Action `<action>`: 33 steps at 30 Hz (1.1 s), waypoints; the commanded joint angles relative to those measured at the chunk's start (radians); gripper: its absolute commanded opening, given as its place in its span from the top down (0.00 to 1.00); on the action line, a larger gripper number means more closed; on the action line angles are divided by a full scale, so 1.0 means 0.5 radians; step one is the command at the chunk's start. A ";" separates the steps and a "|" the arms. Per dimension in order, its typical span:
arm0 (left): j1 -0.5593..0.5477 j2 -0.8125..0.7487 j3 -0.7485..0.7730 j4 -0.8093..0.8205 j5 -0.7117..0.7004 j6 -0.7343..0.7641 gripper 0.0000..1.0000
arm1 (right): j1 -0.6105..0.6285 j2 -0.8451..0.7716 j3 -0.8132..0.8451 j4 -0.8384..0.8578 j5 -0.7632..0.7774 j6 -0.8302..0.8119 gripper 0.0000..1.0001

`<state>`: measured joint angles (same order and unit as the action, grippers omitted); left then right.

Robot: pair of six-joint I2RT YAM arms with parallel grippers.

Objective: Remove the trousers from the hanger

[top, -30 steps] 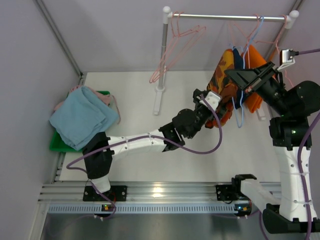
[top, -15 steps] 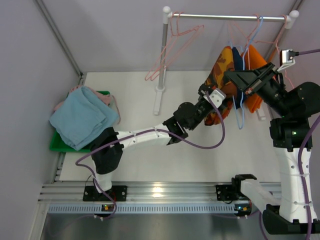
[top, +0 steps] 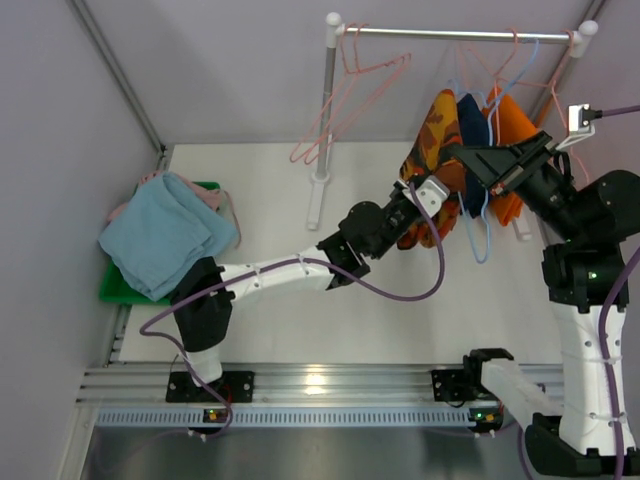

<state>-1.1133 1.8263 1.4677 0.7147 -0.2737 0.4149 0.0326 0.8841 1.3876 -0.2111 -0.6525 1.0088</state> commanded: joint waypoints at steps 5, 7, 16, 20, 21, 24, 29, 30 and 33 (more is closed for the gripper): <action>0.012 -0.452 0.150 -0.058 -0.026 -0.014 1.00 | 0.027 -0.090 -0.057 -0.026 0.372 -0.425 1.00; 0.009 -0.474 0.261 -0.116 -0.029 -0.035 1.00 | 0.027 -0.093 -0.121 -0.071 0.440 -0.480 1.00; -0.004 -0.585 0.559 -0.401 0.004 -0.243 1.00 | 0.027 -0.053 -0.266 -0.240 0.789 -0.677 1.00; -0.004 -0.579 0.758 -0.469 -0.048 -0.305 1.00 | 0.024 -0.032 -0.299 -0.286 0.869 -0.766 1.00; -0.004 -0.575 0.795 -0.475 -0.051 -0.311 1.00 | 0.027 -0.029 -0.309 -0.299 0.888 -0.802 1.00; -0.004 -0.563 0.923 -0.485 -0.026 -0.308 1.00 | 0.027 -0.010 -0.327 -0.341 0.943 -0.876 1.00; -0.004 -0.517 1.129 -0.368 -0.084 -0.198 1.00 | 0.027 -0.010 -0.376 -0.354 0.952 -0.959 1.00; -0.007 -0.502 1.166 -0.338 -0.097 -0.152 1.00 | 0.027 -0.010 -0.400 -0.354 0.952 -0.993 1.00; -0.007 -0.431 1.353 -0.270 -0.149 0.014 1.00 | 0.027 -0.004 -0.459 -0.369 0.977 -1.054 1.00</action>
<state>-1.1133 1.6455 2.0068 0.2939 -0.3401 0.3408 0.0364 0.8803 1.1797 -0.3859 -0.1982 0.5545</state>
